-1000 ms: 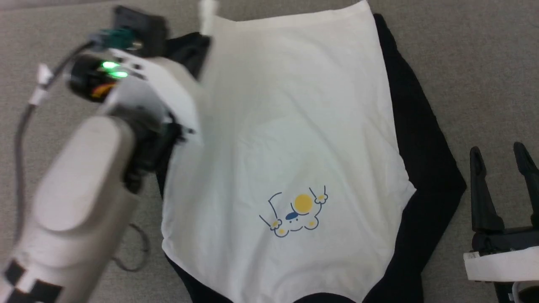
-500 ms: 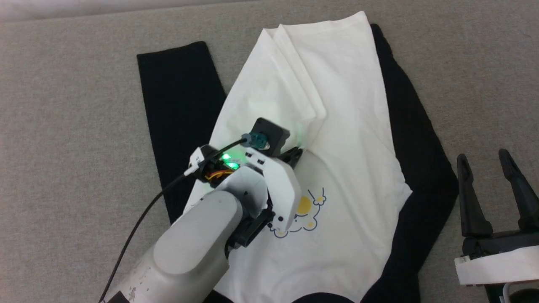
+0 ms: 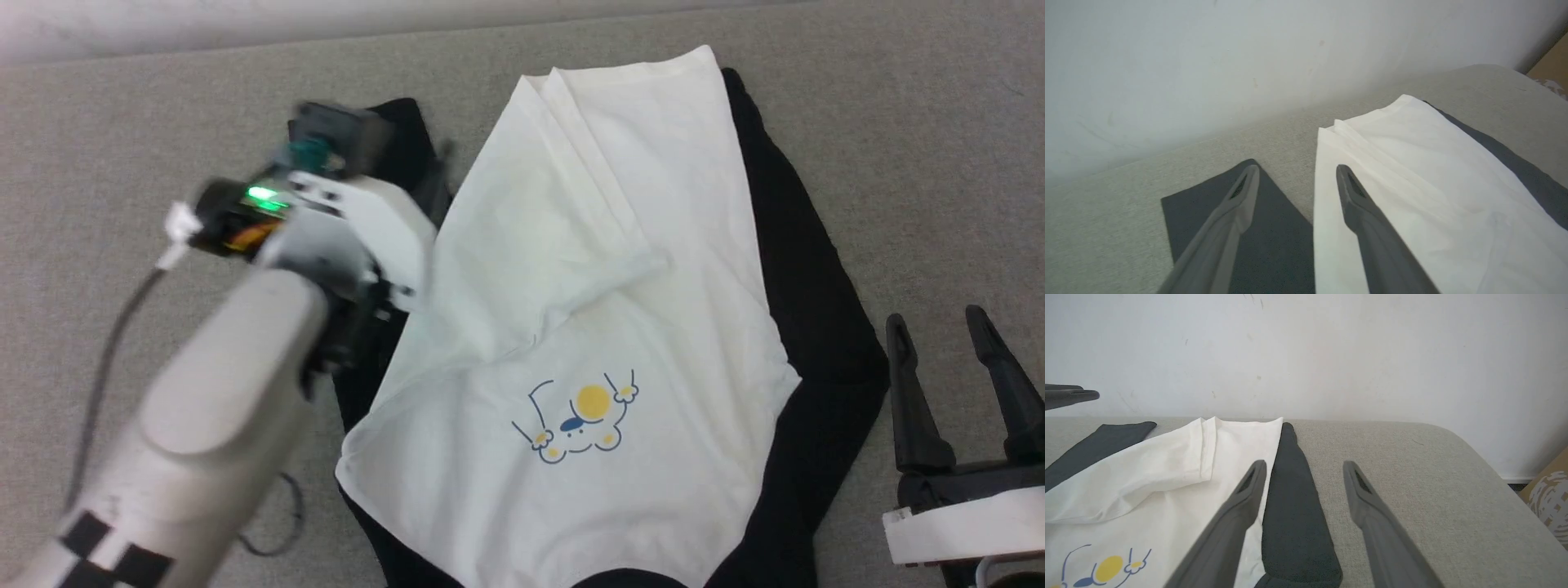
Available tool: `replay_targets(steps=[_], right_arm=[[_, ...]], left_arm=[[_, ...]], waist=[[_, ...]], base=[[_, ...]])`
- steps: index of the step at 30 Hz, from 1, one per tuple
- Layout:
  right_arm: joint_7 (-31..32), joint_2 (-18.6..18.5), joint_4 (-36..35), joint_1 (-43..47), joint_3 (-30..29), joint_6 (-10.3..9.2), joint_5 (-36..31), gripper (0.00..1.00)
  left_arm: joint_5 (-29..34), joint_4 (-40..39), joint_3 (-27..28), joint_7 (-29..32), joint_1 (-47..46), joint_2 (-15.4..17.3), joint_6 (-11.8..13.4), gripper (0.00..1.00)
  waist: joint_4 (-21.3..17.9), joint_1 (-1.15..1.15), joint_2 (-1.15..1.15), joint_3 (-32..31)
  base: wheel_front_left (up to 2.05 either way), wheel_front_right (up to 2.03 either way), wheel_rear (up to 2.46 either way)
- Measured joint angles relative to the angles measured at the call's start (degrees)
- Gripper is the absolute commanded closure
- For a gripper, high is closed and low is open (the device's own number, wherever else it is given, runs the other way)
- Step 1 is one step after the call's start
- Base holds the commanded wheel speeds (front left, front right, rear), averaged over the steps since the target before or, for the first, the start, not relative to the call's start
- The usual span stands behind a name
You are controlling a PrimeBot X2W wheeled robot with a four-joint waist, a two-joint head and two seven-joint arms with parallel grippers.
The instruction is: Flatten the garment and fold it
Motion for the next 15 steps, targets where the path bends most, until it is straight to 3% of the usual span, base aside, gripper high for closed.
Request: replay_targets(steps=[6,15], right_arm=[[0.8,0.0,-0.7,0.1,0.7,0.00,-0.4,0.00],[1.6,0.0,-2.6,0.2,0.5,0.00,-1.0,0.00]], left_arm=[[1.2,1.8,3.7,4.0,-1.2,7.7,3.9,0.00],[-1.4,4.1,3.3,13.6,0.0,9.0,4.9,0.00]], waist=[[-0.2,0.00,0.00,0.8],[-1.1,0.01,0.00,4.3]], base=[[0.00,0.00,0.00],[0.00,0.00,0.00]])
